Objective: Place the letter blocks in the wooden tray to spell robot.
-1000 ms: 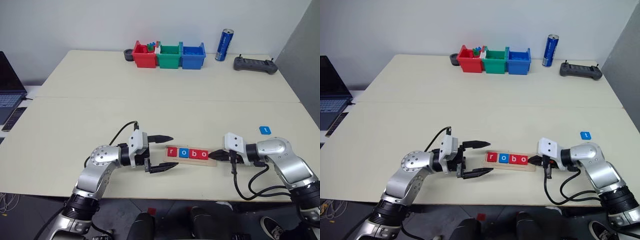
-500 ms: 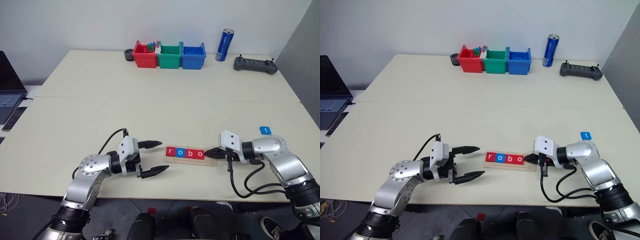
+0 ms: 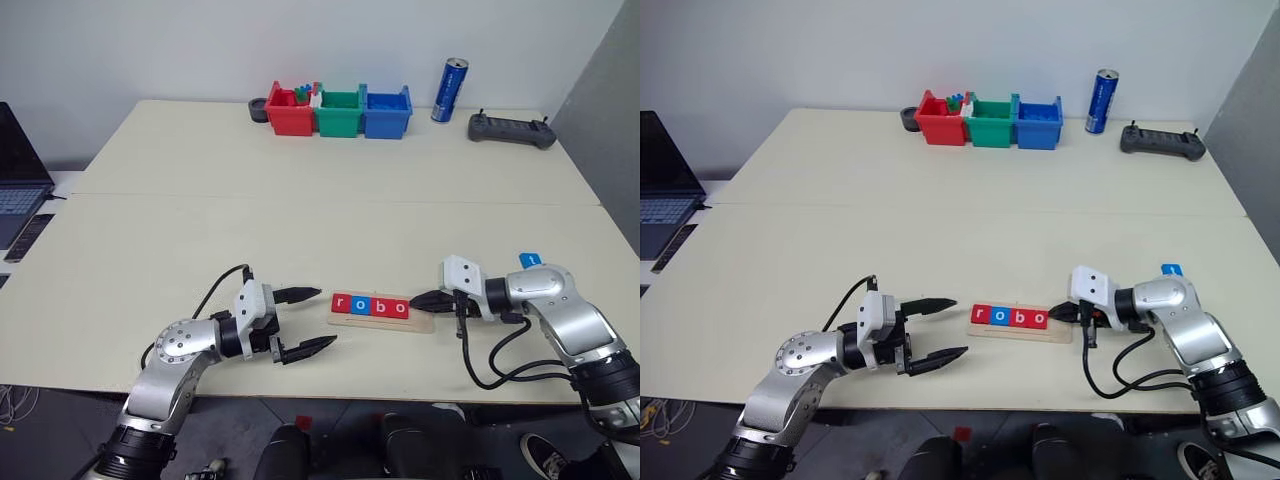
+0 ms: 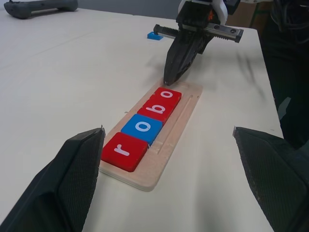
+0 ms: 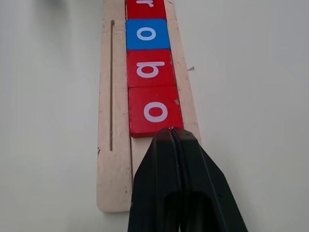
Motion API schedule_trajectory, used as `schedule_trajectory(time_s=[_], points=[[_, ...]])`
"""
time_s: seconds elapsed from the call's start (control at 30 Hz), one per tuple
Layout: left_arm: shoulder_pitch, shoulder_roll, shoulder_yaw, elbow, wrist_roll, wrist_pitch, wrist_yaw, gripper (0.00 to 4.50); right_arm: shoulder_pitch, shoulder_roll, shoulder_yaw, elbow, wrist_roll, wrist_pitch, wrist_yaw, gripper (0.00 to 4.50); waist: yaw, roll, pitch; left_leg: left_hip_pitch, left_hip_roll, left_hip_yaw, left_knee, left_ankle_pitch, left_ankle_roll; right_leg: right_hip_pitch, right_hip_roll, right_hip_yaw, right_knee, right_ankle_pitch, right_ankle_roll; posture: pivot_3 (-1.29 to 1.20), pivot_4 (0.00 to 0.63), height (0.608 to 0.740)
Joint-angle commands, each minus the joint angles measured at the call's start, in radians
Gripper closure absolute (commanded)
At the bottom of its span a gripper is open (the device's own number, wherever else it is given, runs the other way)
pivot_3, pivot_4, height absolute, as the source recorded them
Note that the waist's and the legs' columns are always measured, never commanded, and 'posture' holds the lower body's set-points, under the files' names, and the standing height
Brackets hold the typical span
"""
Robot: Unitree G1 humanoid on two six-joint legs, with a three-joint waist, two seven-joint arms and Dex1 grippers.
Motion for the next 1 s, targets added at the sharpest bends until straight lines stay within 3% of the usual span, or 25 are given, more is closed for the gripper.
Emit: schedule_trajectory(time_s=[0.03,0.17,0.27,0.47,0.63,1.0], points=[[0.018,0.008,0.030,-0.053,-0.019,-0.015,0.015,0.00,0.047,-0.052,-0.090,-0.094,0.060,0.051,-0.002,4.45,0.001,0.000,0.000,0.000,0.000,0.000,0.000,0.000,0.000,0.000,0.000,0.000,0.000,0.000,0.000,0.00,0.150,0.740],[0.033,0.008,0.033,-0.072,-0.021,-0.013,0.026,0.00,0.121,-0.089,-0.200,-0.154,0.106,0.138,-0.061,4.45,0.002,0.000,0.000,0.000,0.000,0.000,0.000,0.000,0.000,0.000,0.000,0.000,0.000,0.000,0.000,0.00,0.150,0.740],[0.043,-0.001,0.032,-0.083,-0.022,-0.012,0.036,0.00,0.162,-0.071,-0.316,-0.164,0.144,0.212,-0.162,3.87,0.002,0.000,0.000,0.000,0.000,0.000,0.000,0.000,0.000,0.000,0.000,0.000,0.000,0.000,0.000,0.00,0.150,0.740],[0.045,-0.020,0.013,-0.109,-0.027,-0.004,0.049,0.00,0.165,0.035,-0.475,-0.104,0.101,0.376,-0.507,1.68,0.000,0.000,0.000,0.000,0.000,0.001,0.000,0.000,0.000,0.000,0.001,0.001,0.000,0.000,0.000,0.00,0.150,0.740],[0.013,-0.030,0.000,-0.093,-0.027,0.001,0.040,0.00,0.094,0.107,-0.490,0.040,0.033,0.386,-0.719,0.02,-0.001,0.000,0.000,0.000,0.000,0.001,0.000,0.000,0.000,0.000,0.000,0.001,0.000,0.000,0.000,0.00,0.150,0.740],[-0.007,-0.019,0.003,-0.077,-0.029,-0.001,0.019,0.00,-0.073,0.157,-0.498,0.295,0.013,0.371,-0.896,0.02,-0.014,0.001,-0.001,0.000,0.000,0.002,-0.001,0.000,0.000,0.000,0.001,0.002,0.000,0.000,0.000,0.00,0.150,0.740]])
